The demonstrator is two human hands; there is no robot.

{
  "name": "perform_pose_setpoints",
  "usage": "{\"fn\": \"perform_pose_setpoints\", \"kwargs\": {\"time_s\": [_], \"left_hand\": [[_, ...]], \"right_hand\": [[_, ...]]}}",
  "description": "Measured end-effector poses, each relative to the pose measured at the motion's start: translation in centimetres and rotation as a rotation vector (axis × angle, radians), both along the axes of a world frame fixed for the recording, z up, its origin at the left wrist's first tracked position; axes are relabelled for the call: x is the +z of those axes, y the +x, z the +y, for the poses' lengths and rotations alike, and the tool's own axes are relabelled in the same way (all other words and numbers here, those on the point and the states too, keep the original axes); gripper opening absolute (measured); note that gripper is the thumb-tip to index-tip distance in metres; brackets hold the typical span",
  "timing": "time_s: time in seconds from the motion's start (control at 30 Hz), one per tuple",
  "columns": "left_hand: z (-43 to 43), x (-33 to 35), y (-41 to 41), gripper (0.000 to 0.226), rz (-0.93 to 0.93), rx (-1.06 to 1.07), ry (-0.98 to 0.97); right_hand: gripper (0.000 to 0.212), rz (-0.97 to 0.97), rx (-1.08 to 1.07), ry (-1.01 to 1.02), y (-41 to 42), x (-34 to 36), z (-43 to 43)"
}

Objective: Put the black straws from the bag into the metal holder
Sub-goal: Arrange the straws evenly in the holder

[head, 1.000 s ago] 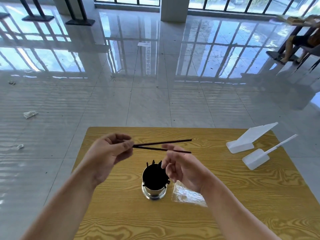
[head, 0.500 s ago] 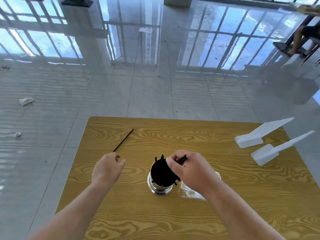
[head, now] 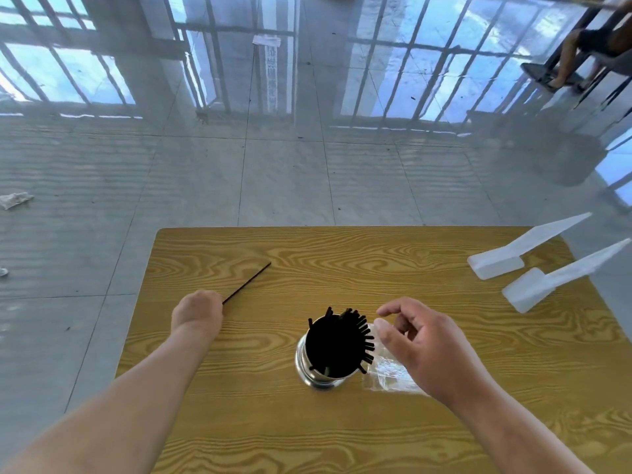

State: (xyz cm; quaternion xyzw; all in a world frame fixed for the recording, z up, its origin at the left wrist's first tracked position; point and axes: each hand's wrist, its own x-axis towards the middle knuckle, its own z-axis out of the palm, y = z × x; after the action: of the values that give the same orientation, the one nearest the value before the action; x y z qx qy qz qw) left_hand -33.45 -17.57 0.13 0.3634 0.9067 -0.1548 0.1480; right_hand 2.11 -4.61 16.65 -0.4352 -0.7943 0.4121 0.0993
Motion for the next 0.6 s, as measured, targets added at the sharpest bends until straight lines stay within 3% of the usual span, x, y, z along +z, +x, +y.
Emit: {"fn": "perform_pose_setpoints", "kwargs": {"time_s": [0.1,0.17,0.23,0.33,0.4,0.5,0.6], "left_hand": [[-0.3,1.5,0.6,0.015,-0.179,0.13,0.116],[-0.4,3.1,2.0,0.017,-0.309,0.19,0.295],[-0.3,5.5,4.3,0.014,-0.371,0.135,0.521],[-0.5,10.5,8.8,0.009,-0.368,-0.099,0.809],[-0.6,13.3,11.6,0.007,-0.388,-0.251,0.866],[-0.4,15.3,14.3,0.006,-0.437,-0.337,0.853],[-0.7,15.8,14.3,0.016,-0.478,-0.273,0.801]], "right_hand": [[0.028,0.014,-0.004,-0.032,-1.0,0.0,-0.3],[0.023,0.039,0.001,-0.033,-1.7,0.0,-0.4],[0.015,0.09,-0.014,-0.056,-2.3,0.2,-0.2],[0.039,0.162,-0.014,-0.189,-3.5,0.9,0.3],[0.046,0.228,0.025,-0.274,-4.5,1.9,0.4],[0.022,0.302,0.061,-0.208,-5.4,3.2,0.2],[0.036,0.257,0.056,-0.052,-4.8,3.2,-0.2]]}}
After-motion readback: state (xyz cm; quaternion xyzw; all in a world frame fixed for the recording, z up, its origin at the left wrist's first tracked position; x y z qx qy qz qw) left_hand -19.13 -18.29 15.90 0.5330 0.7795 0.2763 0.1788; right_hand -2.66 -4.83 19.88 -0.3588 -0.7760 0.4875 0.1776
